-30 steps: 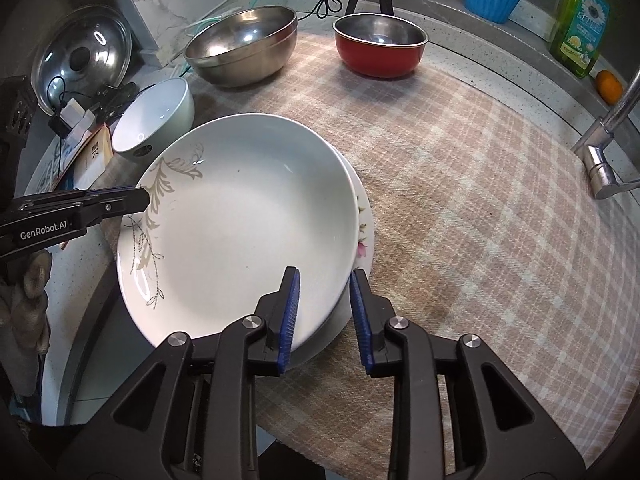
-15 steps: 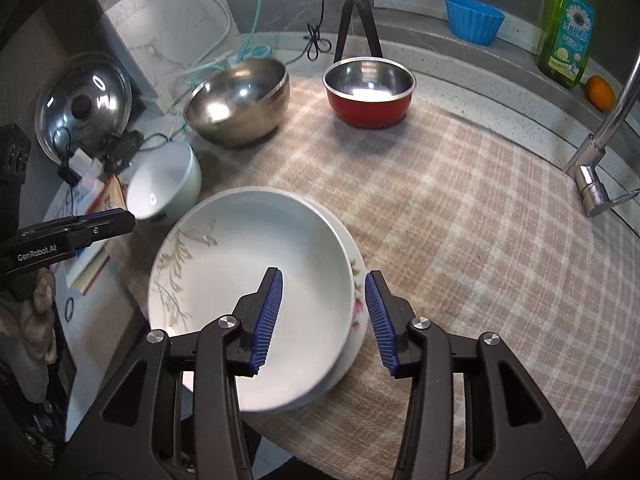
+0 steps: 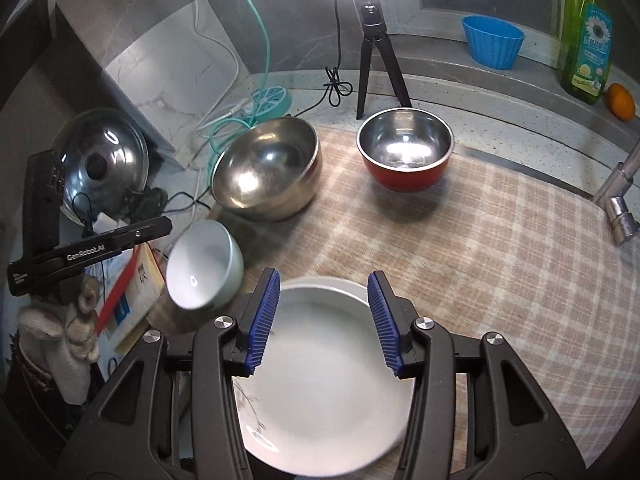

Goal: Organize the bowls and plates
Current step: 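Move both grippers to the large steel bowl and grasp its rim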

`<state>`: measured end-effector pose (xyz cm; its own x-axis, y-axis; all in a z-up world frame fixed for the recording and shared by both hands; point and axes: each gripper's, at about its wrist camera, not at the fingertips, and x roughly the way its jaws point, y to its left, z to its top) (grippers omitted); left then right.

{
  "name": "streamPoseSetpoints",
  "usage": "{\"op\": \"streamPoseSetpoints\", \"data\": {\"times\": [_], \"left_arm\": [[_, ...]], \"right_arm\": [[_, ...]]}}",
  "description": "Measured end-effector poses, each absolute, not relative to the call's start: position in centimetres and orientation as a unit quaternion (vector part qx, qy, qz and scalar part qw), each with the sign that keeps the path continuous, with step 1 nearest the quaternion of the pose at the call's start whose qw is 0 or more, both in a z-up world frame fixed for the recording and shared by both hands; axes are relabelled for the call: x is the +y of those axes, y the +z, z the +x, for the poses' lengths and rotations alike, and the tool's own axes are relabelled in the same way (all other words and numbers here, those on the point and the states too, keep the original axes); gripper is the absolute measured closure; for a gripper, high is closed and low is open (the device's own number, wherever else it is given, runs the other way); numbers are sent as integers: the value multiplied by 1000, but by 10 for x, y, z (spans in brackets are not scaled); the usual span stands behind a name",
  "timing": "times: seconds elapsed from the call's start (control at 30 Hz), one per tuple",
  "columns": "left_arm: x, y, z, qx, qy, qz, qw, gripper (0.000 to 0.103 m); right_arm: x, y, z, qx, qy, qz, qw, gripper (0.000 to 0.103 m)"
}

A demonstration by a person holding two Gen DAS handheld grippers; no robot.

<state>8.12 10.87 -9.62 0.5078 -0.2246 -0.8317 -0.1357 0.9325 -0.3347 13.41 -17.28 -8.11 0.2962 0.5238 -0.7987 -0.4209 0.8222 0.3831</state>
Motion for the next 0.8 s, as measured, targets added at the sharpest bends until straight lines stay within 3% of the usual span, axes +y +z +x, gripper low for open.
{"op": "streamPoseSetpoints", "data": {"times": [0.8], "left_arm": [[153, -135, 190, 533, -51, -177, 826, 68]], "right_arm": [[-108, -137, 220, 574, 272, 142, 759, 55]]}}
